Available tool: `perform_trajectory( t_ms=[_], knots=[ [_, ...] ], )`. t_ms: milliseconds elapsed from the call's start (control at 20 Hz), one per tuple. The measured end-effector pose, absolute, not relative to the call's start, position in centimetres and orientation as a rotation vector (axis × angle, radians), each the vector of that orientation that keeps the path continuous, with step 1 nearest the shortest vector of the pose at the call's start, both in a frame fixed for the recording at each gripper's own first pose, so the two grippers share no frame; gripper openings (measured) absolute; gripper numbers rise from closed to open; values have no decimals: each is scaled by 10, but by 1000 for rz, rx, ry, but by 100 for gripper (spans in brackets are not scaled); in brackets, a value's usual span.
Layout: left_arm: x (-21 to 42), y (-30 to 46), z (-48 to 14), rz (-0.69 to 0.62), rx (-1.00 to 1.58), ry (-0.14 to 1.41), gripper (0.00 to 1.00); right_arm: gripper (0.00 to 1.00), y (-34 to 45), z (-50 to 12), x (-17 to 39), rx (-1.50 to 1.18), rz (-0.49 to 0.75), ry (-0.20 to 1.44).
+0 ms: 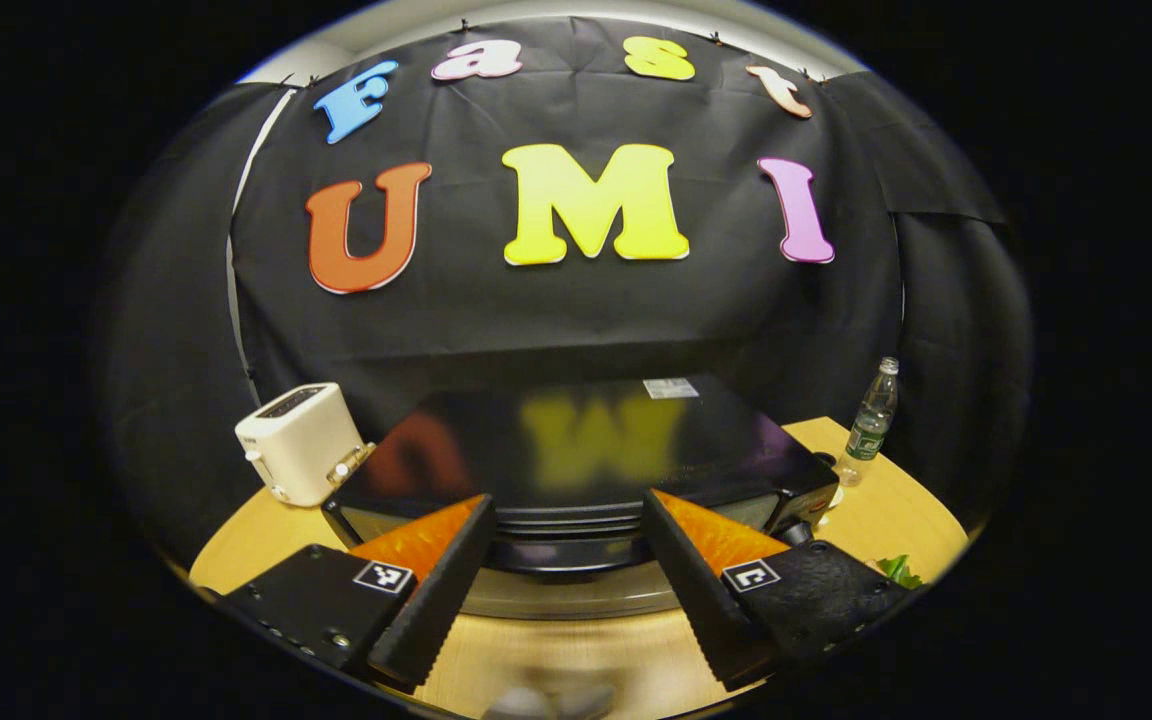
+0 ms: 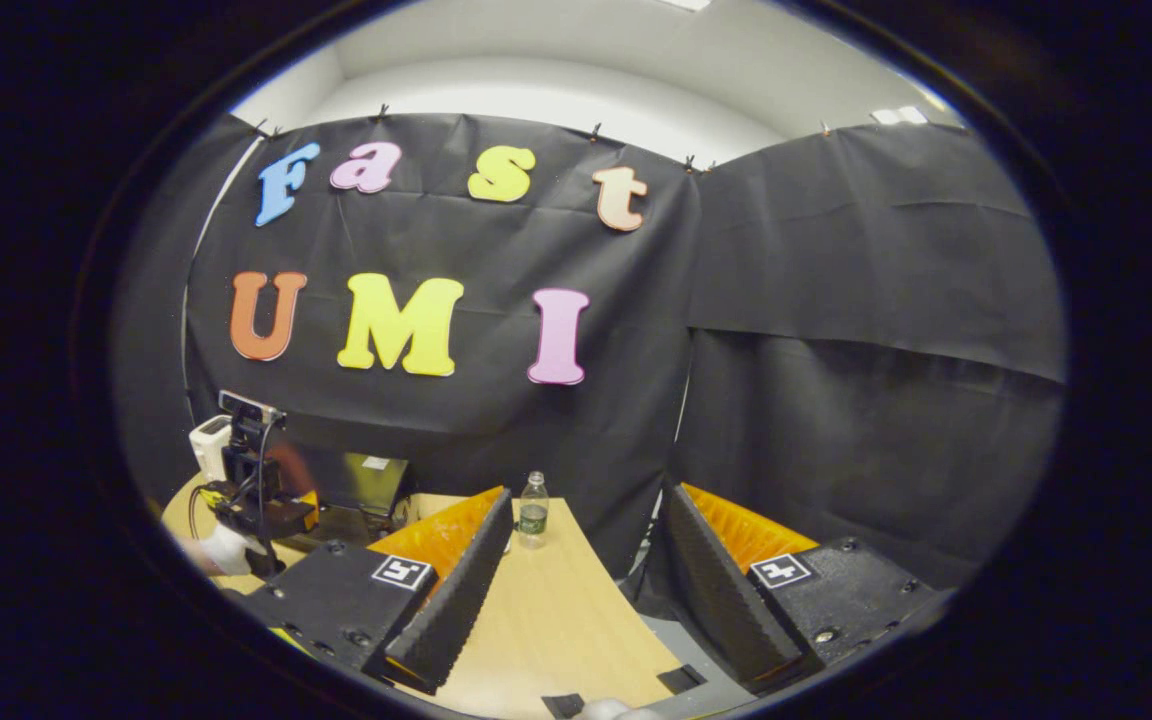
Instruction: Open the electric oven with the left hand, put the food in, and close the electric oven.
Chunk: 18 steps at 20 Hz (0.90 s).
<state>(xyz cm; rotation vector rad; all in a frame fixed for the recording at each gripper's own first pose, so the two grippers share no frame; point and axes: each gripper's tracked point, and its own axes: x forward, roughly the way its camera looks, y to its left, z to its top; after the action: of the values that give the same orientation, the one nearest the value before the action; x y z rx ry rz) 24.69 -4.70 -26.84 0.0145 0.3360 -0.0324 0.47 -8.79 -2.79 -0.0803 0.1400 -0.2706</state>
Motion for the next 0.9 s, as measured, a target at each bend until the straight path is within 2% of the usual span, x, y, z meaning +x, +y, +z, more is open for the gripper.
perform_trajectory(
  t_ms=[350, 400, 450, 550, 600, 650, 700, 900],
  knots=[
    [237, -46, -271, -35, 21, 348, 98, 100, -78, -28, 18, -90, -235, 143],
    [233, -46, -273, -36, 20, 352, 98, 92, -76, -29, 19, -83, -230, 143],
    [231, -47, -272, -37, 22, 348, 98, 91, -75, -30, 20, -78, -225, 144],
    [222, -47, -272, -39, 21, 351, 98, 91, -73, -35, 20, -74, -218, 150],
    [217, -47, -275, -40, 20, 354, 98, 100, -71, -37, 18, -74, -214, 155],
    [212, -47, -276, -41, 23, 354, 98, 100, -71, -40, 17, -74, -212, 161],
    [206, -47, -278, -41, 22, 357, 98, 92, -70, -43, 16, -72, -210, 166],
    [182, -47, -287, -44, 26, 373, 98, 91, -67, -51, 9, -61, -202, 186]
  ],
)
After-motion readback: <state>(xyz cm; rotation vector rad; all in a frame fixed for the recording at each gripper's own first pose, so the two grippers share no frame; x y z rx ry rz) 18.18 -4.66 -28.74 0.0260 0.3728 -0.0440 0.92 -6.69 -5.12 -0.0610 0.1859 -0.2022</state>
